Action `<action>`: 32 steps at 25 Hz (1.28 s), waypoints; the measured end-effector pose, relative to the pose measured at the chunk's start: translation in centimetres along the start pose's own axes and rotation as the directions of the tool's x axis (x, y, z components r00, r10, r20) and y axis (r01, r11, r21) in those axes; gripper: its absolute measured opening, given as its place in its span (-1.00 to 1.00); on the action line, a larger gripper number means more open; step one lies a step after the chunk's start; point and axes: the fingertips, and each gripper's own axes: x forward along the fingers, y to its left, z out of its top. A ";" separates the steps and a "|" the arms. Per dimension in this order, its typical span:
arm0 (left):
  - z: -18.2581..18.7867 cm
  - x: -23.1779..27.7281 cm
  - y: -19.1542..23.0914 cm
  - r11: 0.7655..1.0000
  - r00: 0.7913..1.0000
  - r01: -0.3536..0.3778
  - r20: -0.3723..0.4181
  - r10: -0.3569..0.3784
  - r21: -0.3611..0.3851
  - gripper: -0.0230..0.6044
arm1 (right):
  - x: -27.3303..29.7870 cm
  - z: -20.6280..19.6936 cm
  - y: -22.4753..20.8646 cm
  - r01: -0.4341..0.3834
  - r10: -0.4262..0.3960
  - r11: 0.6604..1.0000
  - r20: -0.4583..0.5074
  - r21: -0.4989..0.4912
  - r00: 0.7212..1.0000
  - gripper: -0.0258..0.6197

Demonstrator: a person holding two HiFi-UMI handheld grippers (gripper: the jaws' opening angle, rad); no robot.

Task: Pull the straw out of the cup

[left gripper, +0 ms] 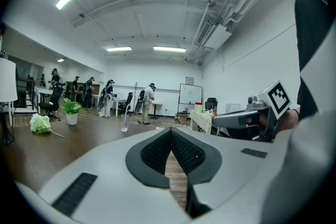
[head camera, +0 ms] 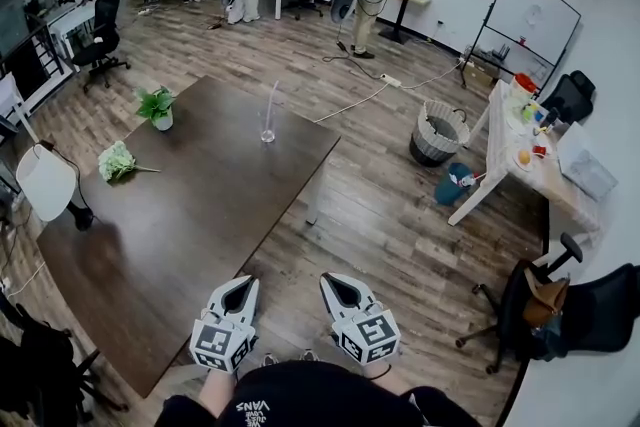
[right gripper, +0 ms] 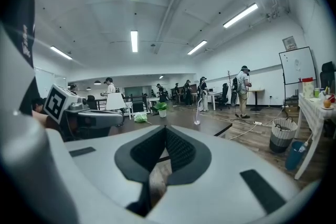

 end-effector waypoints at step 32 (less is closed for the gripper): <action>-1.2 7.2 0.3 0.996 0.996 -0.079 -0.046 0.077 -0.044 -0.89 | 2.9 -1.5 -8.1 -0.049 0.051 0.999 -0.050 0.023 0.997 -0.87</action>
